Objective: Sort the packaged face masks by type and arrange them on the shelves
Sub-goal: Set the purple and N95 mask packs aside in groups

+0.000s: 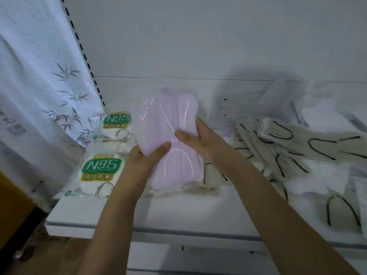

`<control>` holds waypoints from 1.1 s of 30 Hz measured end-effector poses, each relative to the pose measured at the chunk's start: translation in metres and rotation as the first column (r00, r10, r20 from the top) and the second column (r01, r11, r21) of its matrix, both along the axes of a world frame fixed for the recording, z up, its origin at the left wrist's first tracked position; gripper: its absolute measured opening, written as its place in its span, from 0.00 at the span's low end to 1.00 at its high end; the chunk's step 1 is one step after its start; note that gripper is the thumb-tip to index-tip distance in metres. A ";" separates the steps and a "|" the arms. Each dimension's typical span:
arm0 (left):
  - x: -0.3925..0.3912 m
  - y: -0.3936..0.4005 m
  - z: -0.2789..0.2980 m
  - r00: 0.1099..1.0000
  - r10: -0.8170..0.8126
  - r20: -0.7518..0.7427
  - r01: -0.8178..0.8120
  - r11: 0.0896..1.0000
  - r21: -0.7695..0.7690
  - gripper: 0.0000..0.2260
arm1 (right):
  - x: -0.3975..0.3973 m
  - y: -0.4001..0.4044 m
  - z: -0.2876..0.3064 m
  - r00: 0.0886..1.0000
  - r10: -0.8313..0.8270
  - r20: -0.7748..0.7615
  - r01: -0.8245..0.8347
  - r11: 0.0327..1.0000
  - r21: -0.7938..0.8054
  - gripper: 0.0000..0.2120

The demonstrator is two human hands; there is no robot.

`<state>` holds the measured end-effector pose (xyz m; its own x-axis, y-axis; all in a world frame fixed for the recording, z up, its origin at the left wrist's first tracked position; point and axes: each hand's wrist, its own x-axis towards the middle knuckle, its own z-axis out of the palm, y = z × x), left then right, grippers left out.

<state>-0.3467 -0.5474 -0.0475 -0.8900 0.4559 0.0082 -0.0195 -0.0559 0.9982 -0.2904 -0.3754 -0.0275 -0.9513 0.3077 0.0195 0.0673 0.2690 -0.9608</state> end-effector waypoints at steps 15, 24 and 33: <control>0.007 -0.041 -0.015 0.931 -0.101 -0.350 0.013 0.970 -0.244 0.20 | 0.015 -0.027 -0.003 0.927 -0.295 -0.233 0.290 0.955 -0.055 0.09; -0.025 -0.015 -0.063 0.487 -0.724 -0.489 -0.198 0.453 -0.869 0.39 | 0.059 0.049 0.009 0.648 -0.730 -0.215 0.501 0.622 -0.601 0.16; -0.036 0.014 -0.008 0.503 -0.832 -0.236 -0.078 0.228 -0.970 0.50 | 0.084 0.053 -0.005 0.608 -0.780 -0.152 0.617 0.584 -0.528 0.13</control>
